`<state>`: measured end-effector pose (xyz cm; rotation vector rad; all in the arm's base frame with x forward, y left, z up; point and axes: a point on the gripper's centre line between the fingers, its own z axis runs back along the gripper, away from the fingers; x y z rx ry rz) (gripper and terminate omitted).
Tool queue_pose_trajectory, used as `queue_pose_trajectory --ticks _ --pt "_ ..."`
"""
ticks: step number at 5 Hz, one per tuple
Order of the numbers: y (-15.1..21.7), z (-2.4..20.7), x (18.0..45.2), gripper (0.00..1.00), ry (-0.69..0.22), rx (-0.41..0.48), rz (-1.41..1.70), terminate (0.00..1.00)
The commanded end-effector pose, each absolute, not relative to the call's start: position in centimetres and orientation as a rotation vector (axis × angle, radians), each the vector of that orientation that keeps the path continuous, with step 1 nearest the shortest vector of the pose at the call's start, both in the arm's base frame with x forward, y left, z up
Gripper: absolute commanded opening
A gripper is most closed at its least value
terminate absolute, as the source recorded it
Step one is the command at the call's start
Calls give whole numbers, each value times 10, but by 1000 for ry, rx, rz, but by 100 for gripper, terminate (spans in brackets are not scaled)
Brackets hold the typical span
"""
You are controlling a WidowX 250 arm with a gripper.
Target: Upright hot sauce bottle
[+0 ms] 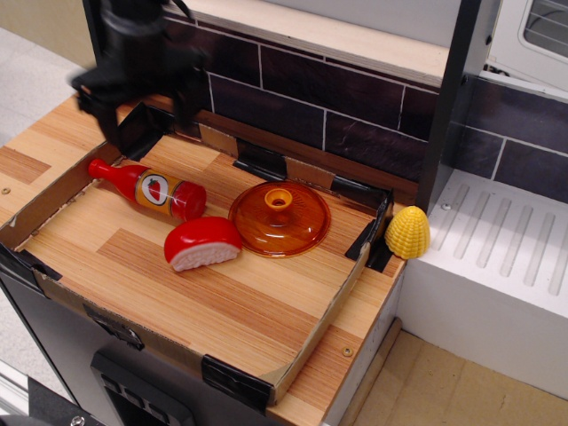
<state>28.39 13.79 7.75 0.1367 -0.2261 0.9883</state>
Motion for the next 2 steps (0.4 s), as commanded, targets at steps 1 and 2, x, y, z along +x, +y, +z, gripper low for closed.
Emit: queue_pose_trajectory --ticks 1,2 --pt "167 106 282 100 -310 112 1271 0" --pt "168 98 274 100 -279 56 1434 0"
